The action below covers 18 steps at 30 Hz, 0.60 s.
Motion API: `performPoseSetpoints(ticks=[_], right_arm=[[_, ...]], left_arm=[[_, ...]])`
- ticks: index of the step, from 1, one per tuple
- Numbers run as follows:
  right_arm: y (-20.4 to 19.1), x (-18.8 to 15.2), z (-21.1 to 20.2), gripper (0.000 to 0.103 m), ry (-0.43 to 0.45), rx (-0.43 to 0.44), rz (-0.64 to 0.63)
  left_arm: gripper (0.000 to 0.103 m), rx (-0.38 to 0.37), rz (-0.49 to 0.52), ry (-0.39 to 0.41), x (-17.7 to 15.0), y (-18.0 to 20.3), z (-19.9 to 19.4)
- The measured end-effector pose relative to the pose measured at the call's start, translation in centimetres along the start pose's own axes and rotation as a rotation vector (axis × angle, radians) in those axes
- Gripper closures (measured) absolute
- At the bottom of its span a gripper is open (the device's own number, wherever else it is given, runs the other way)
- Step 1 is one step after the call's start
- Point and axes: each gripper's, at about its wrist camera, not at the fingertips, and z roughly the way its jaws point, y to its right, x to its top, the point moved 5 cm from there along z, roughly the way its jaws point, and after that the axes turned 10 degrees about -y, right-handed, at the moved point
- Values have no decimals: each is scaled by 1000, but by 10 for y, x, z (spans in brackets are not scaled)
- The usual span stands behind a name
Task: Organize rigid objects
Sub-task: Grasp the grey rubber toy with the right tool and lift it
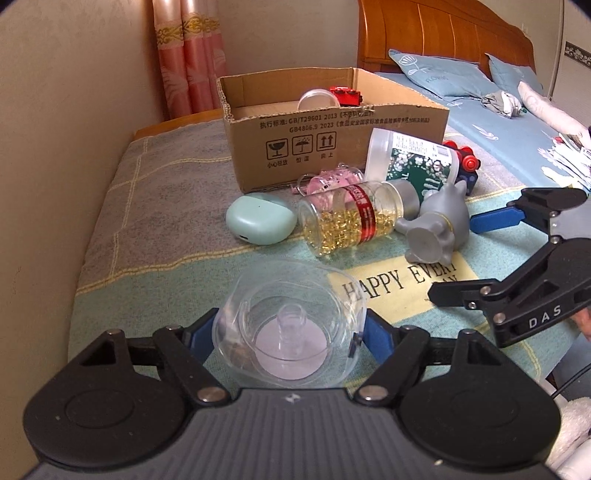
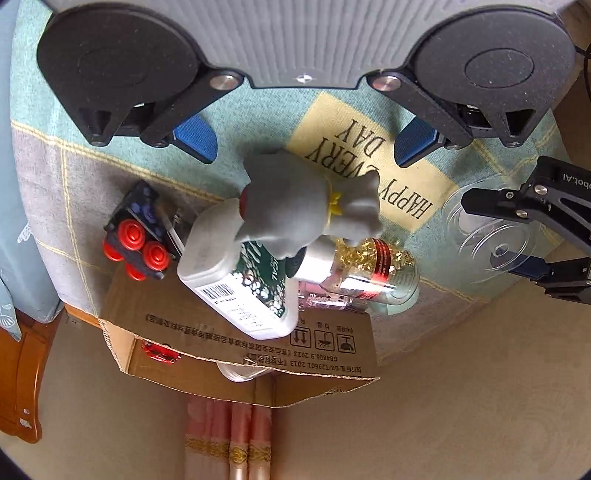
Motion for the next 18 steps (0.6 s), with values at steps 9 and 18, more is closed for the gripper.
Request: performPoseSetpoints(ticks=[9, 18], right_arm=[[-7, 19, -3, 2, 36, -22, -4], [-3, 20, -5, 26, 11, -74, 20]], left_arm=[[22, 4, 5, 0, 3, -2, 2], [25, -11, -1, -1, 6, -2, -1]])
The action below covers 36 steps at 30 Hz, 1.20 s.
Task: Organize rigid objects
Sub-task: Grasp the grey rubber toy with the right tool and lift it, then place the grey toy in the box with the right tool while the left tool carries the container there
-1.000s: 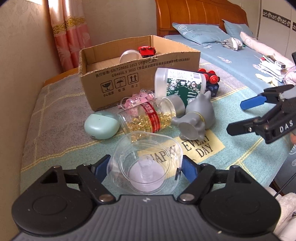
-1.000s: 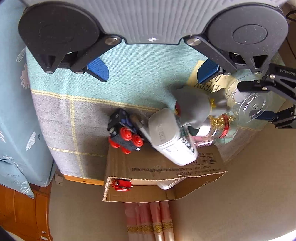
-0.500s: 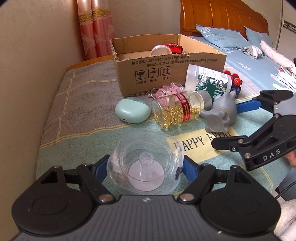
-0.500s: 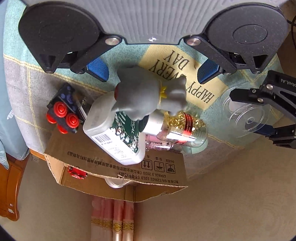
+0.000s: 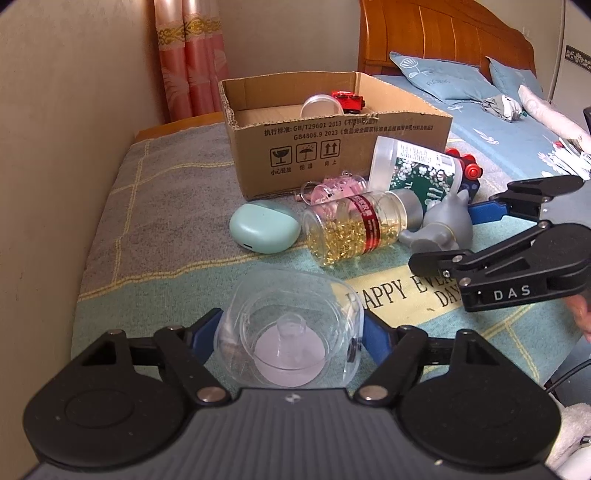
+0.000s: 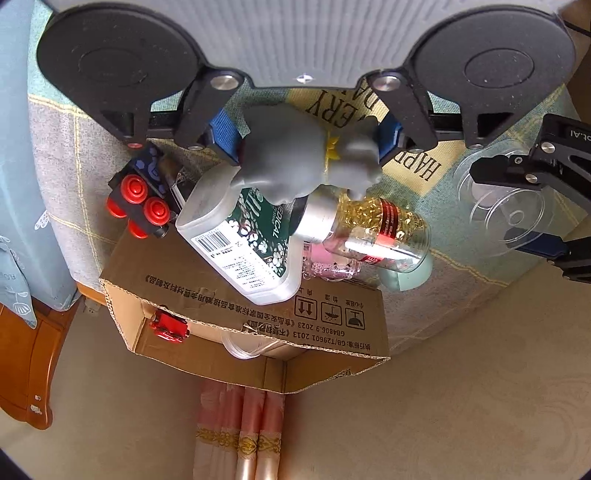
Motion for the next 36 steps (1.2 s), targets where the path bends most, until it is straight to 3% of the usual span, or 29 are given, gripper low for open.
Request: performPoseSetpoints(ticks=[8, 16, 25, 36], right_arm=[[6, -2, -17, 26, -6, 26, -13], [20, 7, -53, 26, 34, 0, -56], [54, 63, -80, 26, 147, -54, -82], [83, 131, -65, 23, 194, -114, -97]], left_arm=[[26, 13, 9, -21, 1, 1, -4], [26, 30, -7, 0, 11, -1, -23], [26, 60, -27, 43, 29, -5, -38], [26, 85, -74, 52, 38, -13, -40]])
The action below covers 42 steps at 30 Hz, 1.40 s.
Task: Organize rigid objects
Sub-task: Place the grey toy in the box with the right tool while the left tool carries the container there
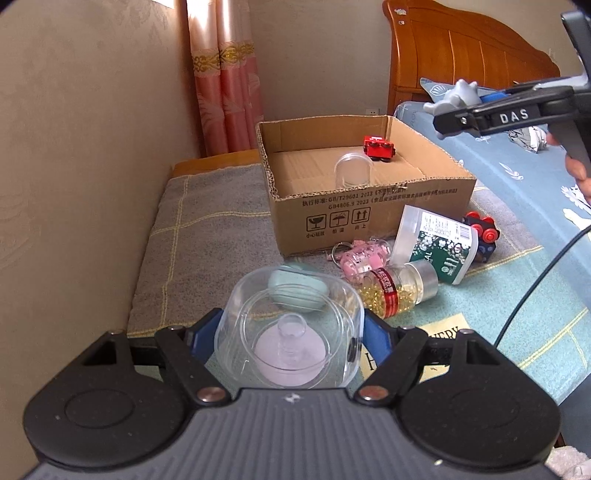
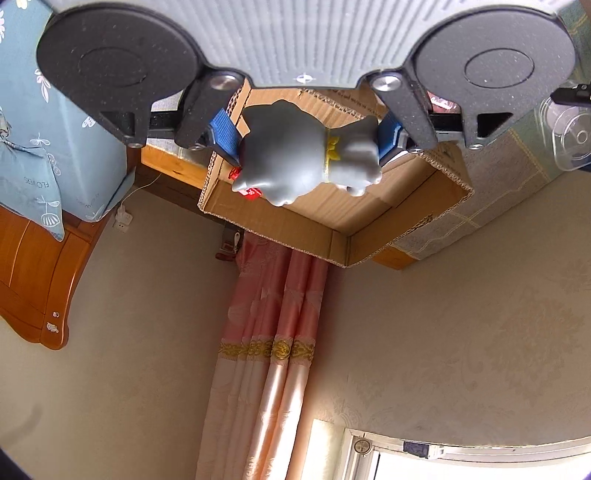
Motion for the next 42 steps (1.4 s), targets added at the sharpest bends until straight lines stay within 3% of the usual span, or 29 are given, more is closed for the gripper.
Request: performPoseSetpoints(ticks=[2, 4, 12, 20, 31, 42], right_arm=[[0, 1, 4, 10, 2, -19, -8], [-2, -2, 4, 6, -5, -21, -15], [-16, -35, -10, 2, -51, -2, 4], [-28, -62, -30, 0, -61, 7, 60], [-36, -79, -42, 0, -70, 18, 140], [-15, -85, -48, 0, -47, 20, 221]], left_arm=[[26, 2, -1, -1, 1, 0, 0], [26, 2, 3, -1, 2, 0, 0], [26, 7, 37, 5, 12, 2, -1], [26, 7, 90, 29, 42, 10, 0], [26, -36, 135, 33, 114, 20, 17], [26, 3, 192, 23, 210, 27, 55]])
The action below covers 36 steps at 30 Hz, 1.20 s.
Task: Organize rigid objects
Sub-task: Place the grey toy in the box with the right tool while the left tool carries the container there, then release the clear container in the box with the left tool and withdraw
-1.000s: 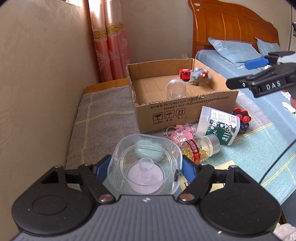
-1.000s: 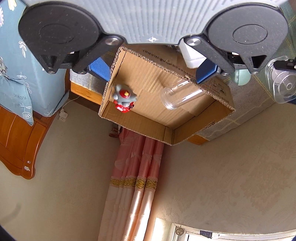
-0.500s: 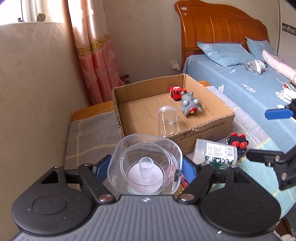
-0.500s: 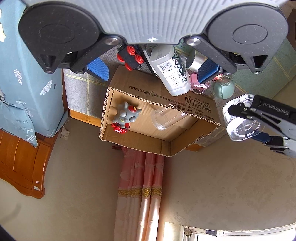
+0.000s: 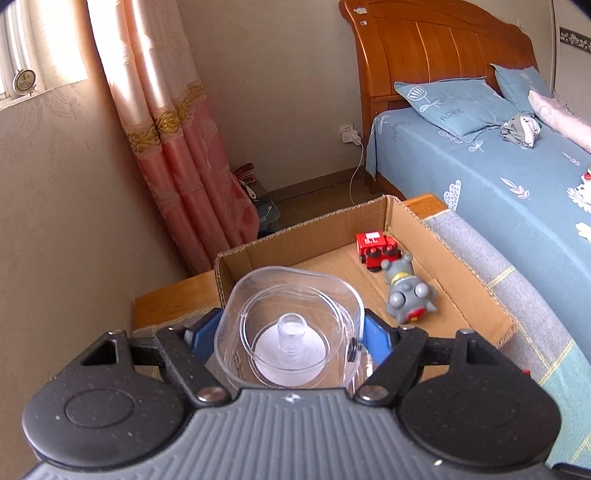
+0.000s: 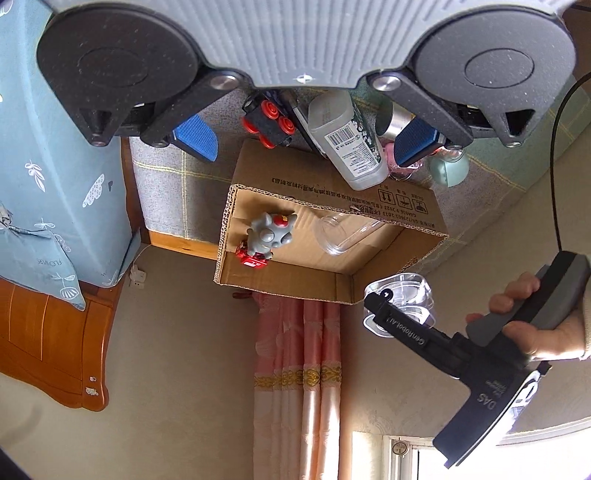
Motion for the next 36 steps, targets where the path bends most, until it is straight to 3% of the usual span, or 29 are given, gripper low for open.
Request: performPoseSetpoints(ticks=[4, 6, 8, 12, 25, 36], right_arm=[[11, -3, 2, 0, -11, -12, 27], [15, -5, 4, 0, -19, -15, 39], [17, -7, 3, 0, -21, -20, 49], [22, -10, 3, 0, -22, -20, 65], [27, -19, 13, 0, -60, -37, 97], [39, -32, 35, 0, -105, -59, 166]], left_arm=[[25, 22, 17, -8, 19, 0, 20], [21, 32, 12, 14, 26, 0, 27], [9, 50, -12, 26, 29, -3, 30], [8, 43, -24, 29, 23, -4, 27], [4, 43, -65, 76, -31, -5, -7], [3, 79, -188, 57, -119, 5, -23]])
